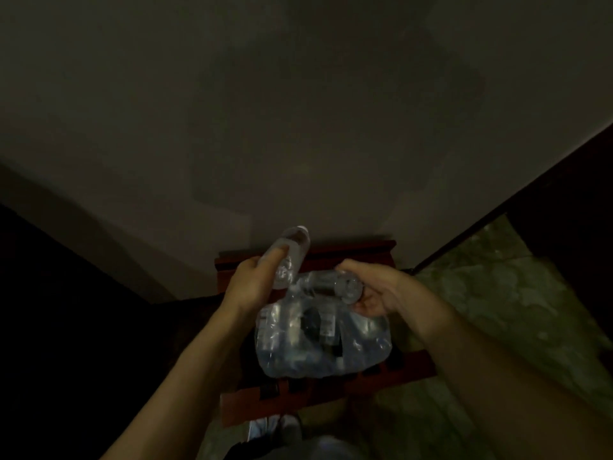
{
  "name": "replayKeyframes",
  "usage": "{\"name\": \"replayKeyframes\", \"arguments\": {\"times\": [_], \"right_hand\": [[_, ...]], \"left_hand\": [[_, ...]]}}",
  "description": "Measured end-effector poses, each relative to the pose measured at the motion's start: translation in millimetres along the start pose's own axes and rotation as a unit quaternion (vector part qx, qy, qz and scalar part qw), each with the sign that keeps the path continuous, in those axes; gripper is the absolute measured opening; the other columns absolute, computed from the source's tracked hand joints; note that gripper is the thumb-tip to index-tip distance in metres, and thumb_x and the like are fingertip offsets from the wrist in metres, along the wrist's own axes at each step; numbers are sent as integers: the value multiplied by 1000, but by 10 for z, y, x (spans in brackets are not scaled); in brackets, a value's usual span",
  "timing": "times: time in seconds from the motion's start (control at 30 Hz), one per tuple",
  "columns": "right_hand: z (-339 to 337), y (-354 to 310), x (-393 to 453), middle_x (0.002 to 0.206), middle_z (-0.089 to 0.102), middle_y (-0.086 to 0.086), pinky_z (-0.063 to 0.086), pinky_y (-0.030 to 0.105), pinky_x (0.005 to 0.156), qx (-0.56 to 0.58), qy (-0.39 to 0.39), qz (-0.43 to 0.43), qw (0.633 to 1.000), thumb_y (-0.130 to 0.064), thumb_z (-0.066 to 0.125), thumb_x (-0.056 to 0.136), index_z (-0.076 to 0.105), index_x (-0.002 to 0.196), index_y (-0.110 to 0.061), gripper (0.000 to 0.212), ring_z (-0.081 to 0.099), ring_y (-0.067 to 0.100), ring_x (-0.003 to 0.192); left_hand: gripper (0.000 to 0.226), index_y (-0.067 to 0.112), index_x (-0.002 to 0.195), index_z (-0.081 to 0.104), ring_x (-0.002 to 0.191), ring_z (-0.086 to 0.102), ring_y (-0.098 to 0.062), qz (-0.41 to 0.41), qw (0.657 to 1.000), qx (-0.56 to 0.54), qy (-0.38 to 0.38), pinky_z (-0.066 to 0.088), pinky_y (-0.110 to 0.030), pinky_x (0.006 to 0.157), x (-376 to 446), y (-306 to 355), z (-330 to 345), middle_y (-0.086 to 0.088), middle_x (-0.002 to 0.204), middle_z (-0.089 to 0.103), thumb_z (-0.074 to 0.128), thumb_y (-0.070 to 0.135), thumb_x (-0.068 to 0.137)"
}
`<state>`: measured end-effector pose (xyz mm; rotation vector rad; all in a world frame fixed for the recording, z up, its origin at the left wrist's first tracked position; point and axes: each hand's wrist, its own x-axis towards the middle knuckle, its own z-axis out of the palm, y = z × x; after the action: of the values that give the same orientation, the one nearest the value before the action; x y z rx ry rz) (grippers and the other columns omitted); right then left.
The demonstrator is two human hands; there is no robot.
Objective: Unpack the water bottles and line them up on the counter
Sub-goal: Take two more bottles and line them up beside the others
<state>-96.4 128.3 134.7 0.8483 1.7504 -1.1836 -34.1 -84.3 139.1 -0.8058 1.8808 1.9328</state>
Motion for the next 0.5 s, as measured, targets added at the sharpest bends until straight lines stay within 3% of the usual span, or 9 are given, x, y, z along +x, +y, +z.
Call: {"name": "replayKeyframes", "arguments": {"times": [0.03,0.1,0.17,0.33,0.5], "right_hand": [[17,-44,-75,96,74,8,59,31,79,14,-17,-11,1000,-44,81,57,71,100,-12,54,71,19,84],[77,-170,-248,84,73,7,58,26,60,36,-50,-46,997,-45,79,62,70,97,-13,48,69,18,68],[170,-318,-428,86,71,9,52,24,51,69,-77,-81,991,-44,77,71,67,102,-14,44,66,19,68],[491,-599,-977,82,67,4,50,26,55,117,-162,-179,963,-36,73,80,65,92,-19,22,62,16,73],[851,-835,-1496,83,71,7,53,26,59,135,-256,-305,907,-26,79,70,65,101,-15,36,66,17,72]], "left_hand": [[58,19,101,74,75,76,-13,3,1000,-14,10,57,-30,64,-65,51,-20,3,86,79,66,68,70],[47,16,96,73,66,76,-12,13,998,-55,36,56,-26,53,-215,154,-71,4,76,78,67,59,78],[39,13,91,74,62,75,-14,34,995,-77,49,54,-23,48,-381,271,-141,0,72,78,65,51,84],[30,16,89,73,63,75,-13,105,986,-118,46,53,-20,47,-778,720,-429,-2,77,79,64,44,89],[34,20,113,63,73,75,-14,192,979,-48,45,54,-21,58,-1131,1179,-896,-3,93,77,67,42,87]]}}
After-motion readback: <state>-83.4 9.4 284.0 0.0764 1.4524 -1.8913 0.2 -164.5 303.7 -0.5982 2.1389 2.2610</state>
